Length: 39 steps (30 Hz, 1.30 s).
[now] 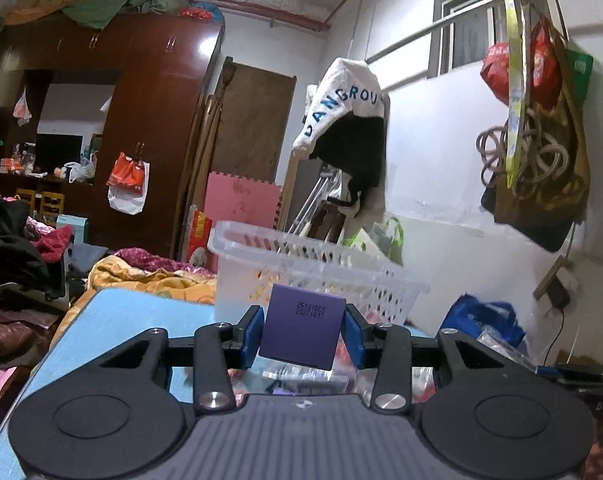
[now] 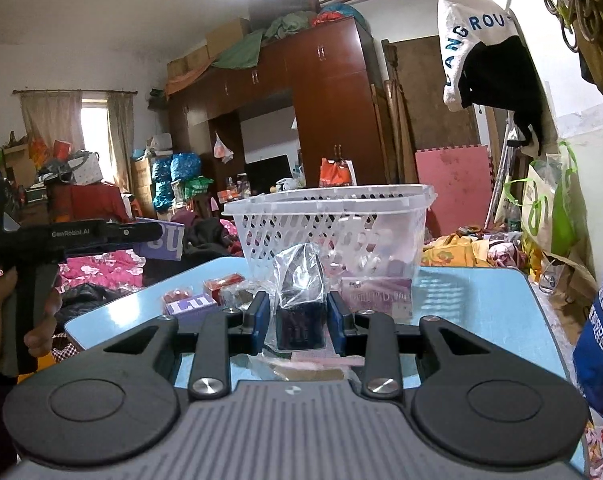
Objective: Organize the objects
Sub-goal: 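Release both held items into the white basket, then grasp the purple cube box with the left tool while the right tool grasps the white tissue pack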
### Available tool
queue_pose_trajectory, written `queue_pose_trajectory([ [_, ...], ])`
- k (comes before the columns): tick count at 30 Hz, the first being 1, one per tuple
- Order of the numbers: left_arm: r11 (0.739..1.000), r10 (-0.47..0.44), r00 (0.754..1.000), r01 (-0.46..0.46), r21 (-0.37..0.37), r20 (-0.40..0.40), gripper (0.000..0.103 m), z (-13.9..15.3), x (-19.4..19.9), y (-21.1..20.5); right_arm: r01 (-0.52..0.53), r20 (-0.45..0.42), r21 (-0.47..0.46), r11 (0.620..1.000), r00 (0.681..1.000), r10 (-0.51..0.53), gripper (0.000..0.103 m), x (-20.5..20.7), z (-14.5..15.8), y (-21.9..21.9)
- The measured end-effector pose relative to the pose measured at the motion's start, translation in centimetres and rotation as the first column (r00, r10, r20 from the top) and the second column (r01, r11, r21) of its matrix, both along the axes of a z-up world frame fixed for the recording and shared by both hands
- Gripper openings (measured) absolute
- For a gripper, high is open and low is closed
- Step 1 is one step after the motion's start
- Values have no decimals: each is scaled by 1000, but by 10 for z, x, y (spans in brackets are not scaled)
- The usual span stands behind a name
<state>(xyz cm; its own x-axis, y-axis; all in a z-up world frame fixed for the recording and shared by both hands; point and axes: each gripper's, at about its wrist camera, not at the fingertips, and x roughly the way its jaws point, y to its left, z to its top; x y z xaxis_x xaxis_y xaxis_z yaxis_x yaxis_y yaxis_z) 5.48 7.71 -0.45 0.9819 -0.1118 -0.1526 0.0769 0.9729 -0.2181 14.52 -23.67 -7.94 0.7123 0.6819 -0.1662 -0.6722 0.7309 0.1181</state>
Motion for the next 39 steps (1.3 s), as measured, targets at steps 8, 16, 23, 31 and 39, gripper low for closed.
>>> queue_pose_trajectory([
  [8, 998, -22, 999, 20, -68, -27, 46, 63, 75, 0, 24, 97, -71, 997, 995, -17, 35, 56, 87, 40],
  [16, 998, -1, 974, -12, -54, -225, 48, 65, 172, -8, 18, -55, -189, 982, 998, -29, 35, 143, 91, 93],
  [23, 998, 68, 973, -69, 5, -222, 74, 57, 171, 0, 84, -14, -189, 978, 996, -88, 90, 131, 86, 85],
  [31, 991, 7, 995, 7, 136, -99, 79, 28, 59, -14, 77, -6, -83, 994, 997, -77, 103, 59, 57, 27],
  [39, 999, 27, 990, -33, -43, -136, 80, -33, 5, 36, -6, -154, -41, 999, 988, 0, 102, 14, -23, 17],
])
